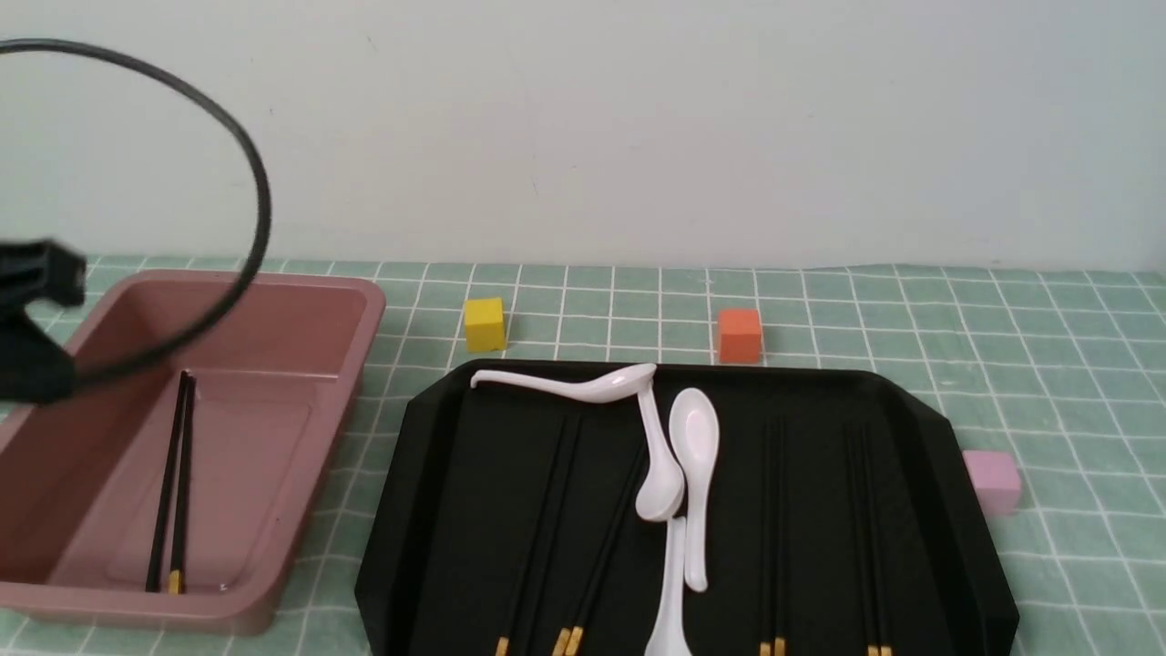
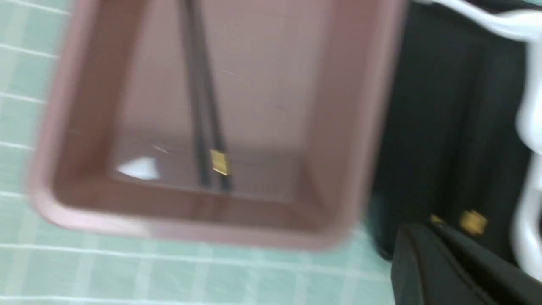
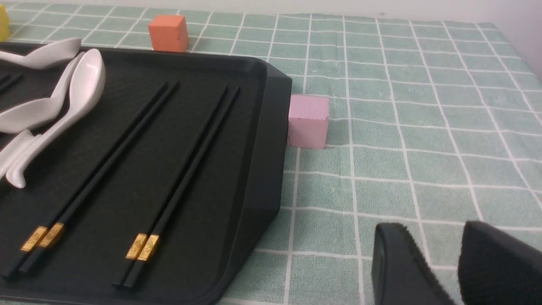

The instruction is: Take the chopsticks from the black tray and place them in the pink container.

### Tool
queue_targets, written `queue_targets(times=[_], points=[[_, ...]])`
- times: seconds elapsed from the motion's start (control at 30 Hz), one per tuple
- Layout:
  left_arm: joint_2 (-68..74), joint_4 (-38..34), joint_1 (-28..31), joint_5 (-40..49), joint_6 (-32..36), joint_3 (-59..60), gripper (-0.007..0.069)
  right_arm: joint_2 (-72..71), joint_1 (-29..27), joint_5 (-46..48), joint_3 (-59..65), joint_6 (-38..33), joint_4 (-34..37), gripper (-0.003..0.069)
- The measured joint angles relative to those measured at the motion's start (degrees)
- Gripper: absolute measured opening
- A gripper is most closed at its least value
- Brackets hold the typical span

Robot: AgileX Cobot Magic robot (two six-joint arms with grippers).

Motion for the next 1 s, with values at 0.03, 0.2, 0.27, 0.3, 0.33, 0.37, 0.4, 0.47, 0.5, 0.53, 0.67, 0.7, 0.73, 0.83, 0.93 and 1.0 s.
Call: queue_targets(times=[0.03, 0.2, 0.27, 0.3, 0.33, 0.37, 0.4, 0.47, 0.5, 0.53, 0.67, 0.7, 0.73, 0.83, 0.93, 1.0], points=[[-4.1, -2.7, 0.0, -0.4, 1.9, 3.4, -0.0013, 0.0, 0.0, 0.0, 0.0, 0.0, 0.0, 0.0239], [-21.4, -12.7, 0.0, -6.3, 10.4, 17.0, -0.0013, 0.0, 0.0, 0.0, 0.0, 0.0, 0.0, 0.0239], [-29.0, -16.7, 0.0, -10.8, 13.0, 22.4, -0.0013, 0.0, 0.0, 0.0, 0.0, 0.0, 0.0, 0.0239], [-32.6, -18.3, 0.0, -12.9, 13.6, 24.5, -0.0013, 0.0, 0.0, 0.0, 0.0, 0.0, 0.0, 0.0239], [-35.9, -19.9, 0.0, -15.7, 14.1, 26.9, -0.0013, 0.0, 0.0, 0.0, 0.0, 0.0, 0.0, 0.0239], [-37.7, -21.0, 0.0, -17.8, 14.3, 28.7, -0.0013, 0.0, 0.0, 0.0, 0.0, 0.0, 0.0, 0.0239], [-41.8, -22.1, 0.0, -20.9, 14.5, 31.6, -0.0013, 0.0, 0.0, 0.0, 0.0, 0.0, 0.0, 0.0239], [-46.2, -23.0, 0.0, -25.3, 14.7, 34.5, -0.0013, 0.0, 0.0, 0.0, 0.0, 0.0, 0.0, 0.0239], [-48.2, -23.2, 0.0, -27.1, 14.8, 35.9, -0.0013, 0.0, 0.0, 0.0, 0.0, 0.0, 0.0, 0.0239], [-49.6, -23.2, 0.0, -28.0, 14.8, 36.9, -0.0013, 0.0, 0.0, 0.0, 0.0, 0.0, 0.0, 0.0239], [-53.9, -23.4, 0.0, -30.1, 14.9, 40.0, -0.0013, 0.0, 0.0, 0.0, 0.0, 0.0, 0.0, 0.0239], [-54.3, -23.3, 0.0, -30.2, 14.9, 40.6, -0.0013, 0.0, 0.0, 0.0, 0.0, 0.0, 0.0, 0.0239], [-54.4, -23.1, 0.0, -30.2, 14.9, 41.0, -0.0013, 0.0, 0.0, 0.0, 0.0, 0.0, 0.0, 0.0239], [-54.5, -22.3, 0.0, -30.7, 15.0, 42.3, -0.0013, 0.0, 0.0, 0.0, 0.0, 0.0, 0.0, 0.0239], [-54.5, -20.3, 0.0, -31.2, 15.9, 43.3, -0.0013, 0.0, 0.0, 0.0, 0.0, 0.0, 0.0, 0.0239], [-54.5, -18.4, 0.0, -31.6, 16.4, 44.0, -0.0013, 0.0, 0.0, 0.0, 0.0, 0.0, 0.0, 0.0239]])
